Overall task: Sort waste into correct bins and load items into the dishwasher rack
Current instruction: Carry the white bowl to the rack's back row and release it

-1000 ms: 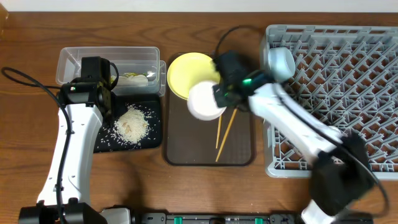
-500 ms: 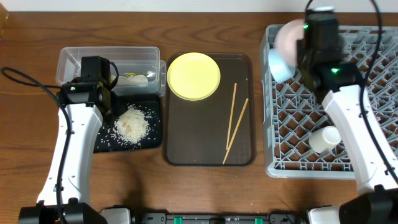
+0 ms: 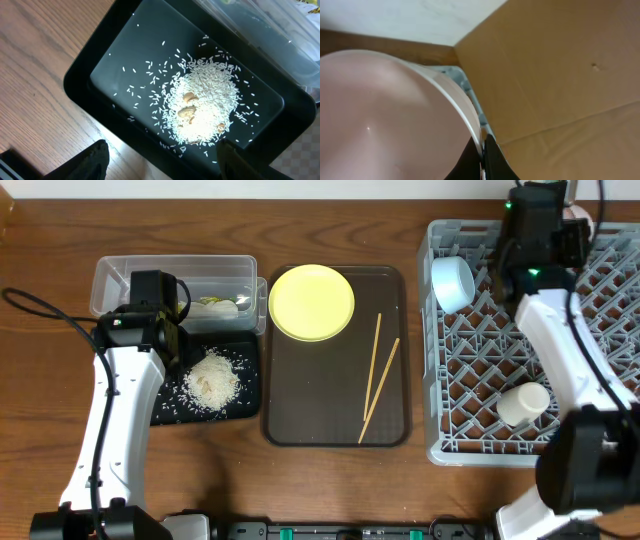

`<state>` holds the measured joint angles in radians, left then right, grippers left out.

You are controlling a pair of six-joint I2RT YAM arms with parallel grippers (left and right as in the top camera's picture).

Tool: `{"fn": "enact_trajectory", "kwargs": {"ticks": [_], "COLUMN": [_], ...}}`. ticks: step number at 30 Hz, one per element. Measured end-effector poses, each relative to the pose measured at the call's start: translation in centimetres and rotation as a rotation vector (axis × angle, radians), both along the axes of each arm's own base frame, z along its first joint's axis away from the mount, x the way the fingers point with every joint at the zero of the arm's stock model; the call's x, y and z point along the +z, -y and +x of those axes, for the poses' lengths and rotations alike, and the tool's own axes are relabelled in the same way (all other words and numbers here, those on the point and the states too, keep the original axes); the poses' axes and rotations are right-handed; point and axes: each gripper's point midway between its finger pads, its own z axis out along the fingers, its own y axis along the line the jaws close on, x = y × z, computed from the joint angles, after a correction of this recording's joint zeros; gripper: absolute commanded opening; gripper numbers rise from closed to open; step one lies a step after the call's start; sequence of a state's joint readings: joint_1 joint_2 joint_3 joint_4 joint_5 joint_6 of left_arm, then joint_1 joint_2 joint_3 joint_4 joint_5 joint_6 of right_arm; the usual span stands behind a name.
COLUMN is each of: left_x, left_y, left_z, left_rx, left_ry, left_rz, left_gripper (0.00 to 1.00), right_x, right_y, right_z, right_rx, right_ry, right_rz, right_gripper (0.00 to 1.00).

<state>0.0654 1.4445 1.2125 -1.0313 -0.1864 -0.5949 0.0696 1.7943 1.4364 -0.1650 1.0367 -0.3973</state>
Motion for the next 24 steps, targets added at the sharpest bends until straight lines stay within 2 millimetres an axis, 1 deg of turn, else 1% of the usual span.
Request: {"fn": "enact_trajectory", "kwargs": {"ticks": [2,10,13,19,24], "left_x": [0.0,0.0,0.0,0.0,0.0], "left_y": [0.0,0.0,0.0,0.0,0.0], "left_z": [0.0,0.0,0.0,0.0,0.0], "left_rx": [0.0,0.0,0.0,0.0,0.0], "left_ry": [0.0,0.0,0.0,0.0,0.0], "left_rz": [0.0,0.0,0.0,0.0,0.0], "left_gripper": [0.71,0.71,0.71,0.71,0.71], "right_x": [-1.0,-6.1,-7.4,-7.3,-7.4], "right_y": [0.2,0.6,0.9,1.0,0.4], "right_z": [0.3,1.2,1.1,0.9,1.1], "right_rx": [-0.017,-0.057,-0.094,-0.12,-0.105], "right_ry": [-0.027,-0.166,-0.193,-0.187,-0.18], "right_rz": [-0.022,-0.083,-0.112,-0.126,-0.122], "right_gripper": [0.01,0.01,0.01,0.01,0.01]}}
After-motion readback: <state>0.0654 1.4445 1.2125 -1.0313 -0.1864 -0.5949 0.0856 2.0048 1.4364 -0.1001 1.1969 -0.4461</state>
